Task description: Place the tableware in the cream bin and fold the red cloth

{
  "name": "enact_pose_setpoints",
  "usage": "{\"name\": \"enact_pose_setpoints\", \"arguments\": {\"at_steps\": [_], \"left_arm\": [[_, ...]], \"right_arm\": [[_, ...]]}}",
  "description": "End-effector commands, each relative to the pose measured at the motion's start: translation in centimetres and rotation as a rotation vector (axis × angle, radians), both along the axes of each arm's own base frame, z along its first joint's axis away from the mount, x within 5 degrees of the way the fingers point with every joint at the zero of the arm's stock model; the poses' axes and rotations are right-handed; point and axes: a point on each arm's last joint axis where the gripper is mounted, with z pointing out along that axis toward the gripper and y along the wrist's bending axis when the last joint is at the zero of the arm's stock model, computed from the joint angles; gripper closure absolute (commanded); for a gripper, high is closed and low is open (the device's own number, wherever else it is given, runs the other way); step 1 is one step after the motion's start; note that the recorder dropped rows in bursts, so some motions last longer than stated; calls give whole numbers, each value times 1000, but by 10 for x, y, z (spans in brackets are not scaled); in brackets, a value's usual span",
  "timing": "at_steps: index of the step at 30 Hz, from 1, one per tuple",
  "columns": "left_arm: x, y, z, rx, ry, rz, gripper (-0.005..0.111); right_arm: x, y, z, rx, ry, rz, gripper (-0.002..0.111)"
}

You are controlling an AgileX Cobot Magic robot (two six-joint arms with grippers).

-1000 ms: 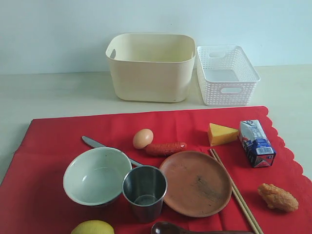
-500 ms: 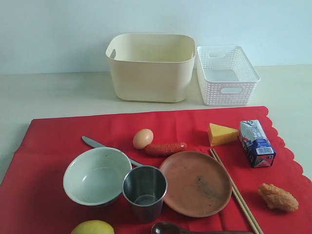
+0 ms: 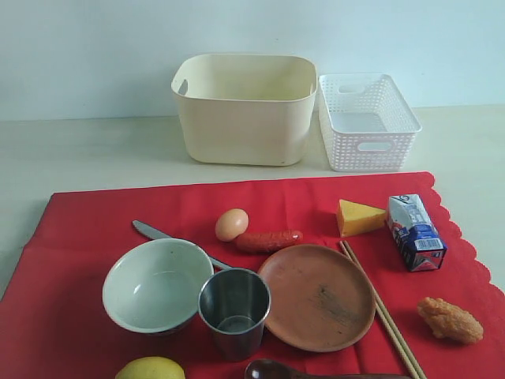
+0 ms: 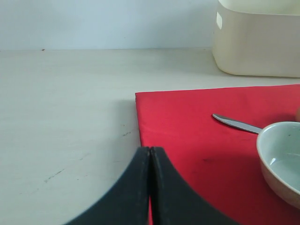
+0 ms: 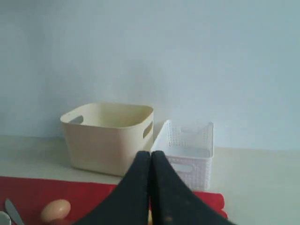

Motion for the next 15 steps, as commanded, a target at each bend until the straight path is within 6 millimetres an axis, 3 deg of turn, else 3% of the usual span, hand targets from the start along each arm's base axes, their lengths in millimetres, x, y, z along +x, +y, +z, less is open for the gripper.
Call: {"name": "enact_pose_setpoints", "arguments": {"at_steps": [1,15], "left_arm": [[0,0,0,-7,-13,4,107],[0,0,0,-7,-13,4,107]], "right_arm": [[-6,-1,24,23,-76,-10,108],[-7,-2,28,14,-96,-15,108]]}}
